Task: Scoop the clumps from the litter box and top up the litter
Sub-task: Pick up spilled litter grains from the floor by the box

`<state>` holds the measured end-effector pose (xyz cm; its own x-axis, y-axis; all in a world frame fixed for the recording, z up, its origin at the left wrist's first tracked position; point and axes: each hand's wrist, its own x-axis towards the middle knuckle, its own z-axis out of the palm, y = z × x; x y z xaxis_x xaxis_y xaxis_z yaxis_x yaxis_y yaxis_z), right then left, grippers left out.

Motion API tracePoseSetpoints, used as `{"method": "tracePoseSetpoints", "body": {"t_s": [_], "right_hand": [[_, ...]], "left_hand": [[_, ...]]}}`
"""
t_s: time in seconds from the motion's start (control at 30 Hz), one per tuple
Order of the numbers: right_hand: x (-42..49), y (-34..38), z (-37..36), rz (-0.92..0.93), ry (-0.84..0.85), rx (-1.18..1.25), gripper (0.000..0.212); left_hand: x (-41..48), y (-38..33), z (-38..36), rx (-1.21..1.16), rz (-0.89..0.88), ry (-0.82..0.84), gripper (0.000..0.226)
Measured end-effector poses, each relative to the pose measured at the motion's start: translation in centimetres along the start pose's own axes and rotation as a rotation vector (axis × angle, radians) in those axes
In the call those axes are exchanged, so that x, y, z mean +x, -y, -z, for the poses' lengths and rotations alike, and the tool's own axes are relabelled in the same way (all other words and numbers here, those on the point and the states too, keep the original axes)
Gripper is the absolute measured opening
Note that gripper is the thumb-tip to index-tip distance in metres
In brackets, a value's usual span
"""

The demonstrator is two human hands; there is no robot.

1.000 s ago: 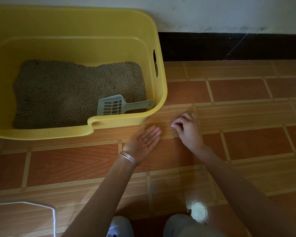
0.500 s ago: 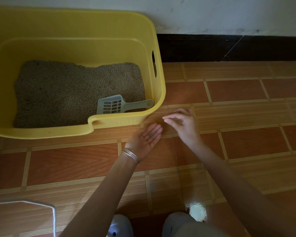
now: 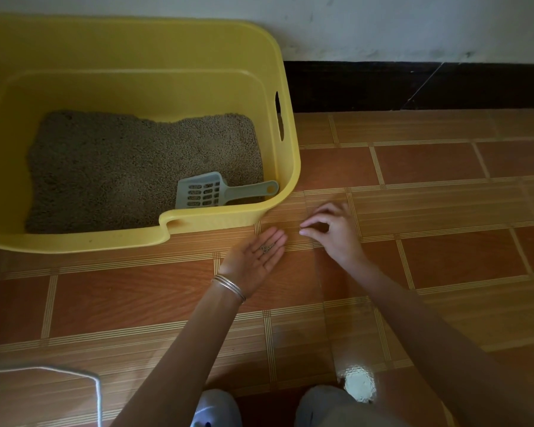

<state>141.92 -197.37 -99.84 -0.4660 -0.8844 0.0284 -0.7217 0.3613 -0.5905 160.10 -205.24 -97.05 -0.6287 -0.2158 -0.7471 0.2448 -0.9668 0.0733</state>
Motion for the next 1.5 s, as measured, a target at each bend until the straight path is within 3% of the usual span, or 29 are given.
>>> {"method": "tracePoseSetpoints", "body": {"t_s": [0.43,0.6,0.77,0.93,1.1,1.5], "right_hand": [[-0.7,0.8,-0.4,0.092,-0.02,-0.137,0.011],[-1.3,3.3,0.2,0.086,-0.021,0.117,0.028],[-1.9,4.6,0.8,0.214,-0.04,0.139,0.022],[-2.0,1.9,2.8,0.032,-0.113,0.112,0.013],[-3.1,-0.1,3.7,-0.131,-0.033,0.09,0.012],[-4.7,-0.7,2.5,-0.13,-0.031,0.07,0.012]], "left_hand": [[0.0,0.1,-0.2,0.009,0.003,-0.003,0.035],[-0.1,0.5,-0.7,0.037,0.004,-0.007,0.034],[-0.2,0.5,-1.3,0.048,-0.01,-0.019,0.034],[-0.6,-0.3,-0.5,0.002,-0.002,0.027,0.037],[-0.9,-0.5,0.3,0.013,-0.017,0.027,0.036],[-1.4,0.2,0.4,0.027,-0.002,0.01,0.035]]}}
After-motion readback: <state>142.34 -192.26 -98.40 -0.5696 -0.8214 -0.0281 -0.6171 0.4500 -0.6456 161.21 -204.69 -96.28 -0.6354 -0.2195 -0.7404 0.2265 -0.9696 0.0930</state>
